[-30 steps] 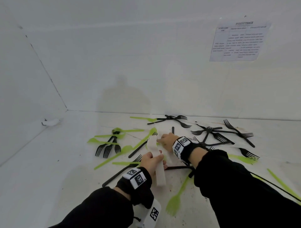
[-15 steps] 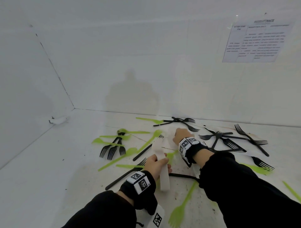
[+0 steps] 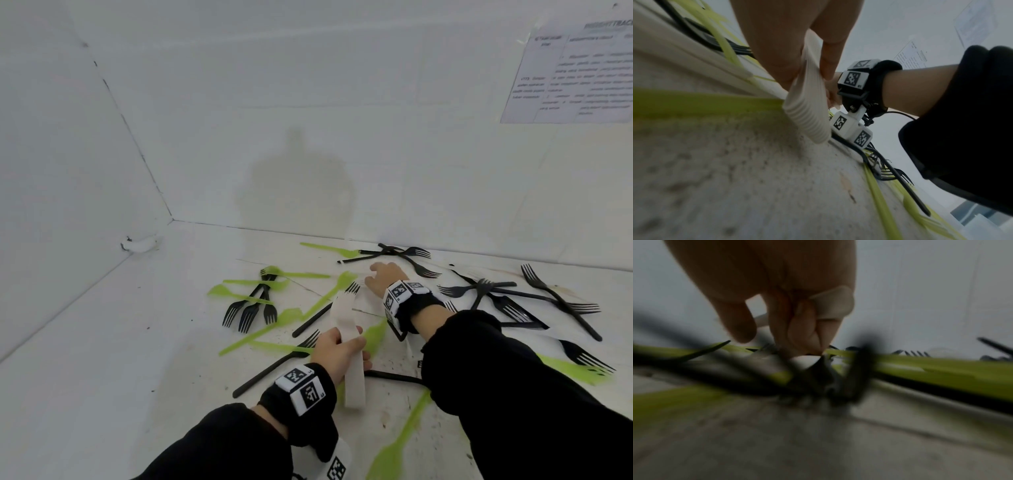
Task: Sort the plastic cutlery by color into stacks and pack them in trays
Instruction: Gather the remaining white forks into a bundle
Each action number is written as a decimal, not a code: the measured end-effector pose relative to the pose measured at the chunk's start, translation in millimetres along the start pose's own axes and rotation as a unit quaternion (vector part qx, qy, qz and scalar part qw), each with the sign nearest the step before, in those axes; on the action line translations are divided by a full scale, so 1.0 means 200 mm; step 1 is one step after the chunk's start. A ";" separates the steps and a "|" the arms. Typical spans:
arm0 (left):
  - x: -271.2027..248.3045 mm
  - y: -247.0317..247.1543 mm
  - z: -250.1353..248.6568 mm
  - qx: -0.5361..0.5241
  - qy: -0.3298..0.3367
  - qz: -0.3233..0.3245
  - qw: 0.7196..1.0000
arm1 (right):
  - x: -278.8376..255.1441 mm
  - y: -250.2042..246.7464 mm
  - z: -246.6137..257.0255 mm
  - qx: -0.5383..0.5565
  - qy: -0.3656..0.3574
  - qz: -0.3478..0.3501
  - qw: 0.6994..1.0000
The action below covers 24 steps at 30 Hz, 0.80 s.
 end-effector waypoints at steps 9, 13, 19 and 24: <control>0.04 0.05 -0.03 0.005 -0.006 0.004 1.000 | 0.00 -0.02 -0.02 -0.023 -0.038 -0.010 0.999; 0.03 0.08 -0.02 0.018 0.006 0.009 1.000 | 0.03 -0.13 -0.11 0.125 0.020 -0.072 0.989; 0.00 0.10 -0.02 0.031 0.013 0.020 0.999 | -0.08 -0.41 -0.19 0.484 0.078 -0.137 0.861; -0.03 0.13 -0.04 0.047 0.035 0.032 0.998 | -0.28 -0.57 -0.26 0.518 0.019 -0.099 0.849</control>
Point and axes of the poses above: each hand's wrist, its own x-axis towards the middle knuckle, its own y-axis out of the palm, z = x × y, the point moved 4 cm from there along x, towards the middle knuckle, and after that the axes turned 9 degrees about -z, right-handed, at the moved point
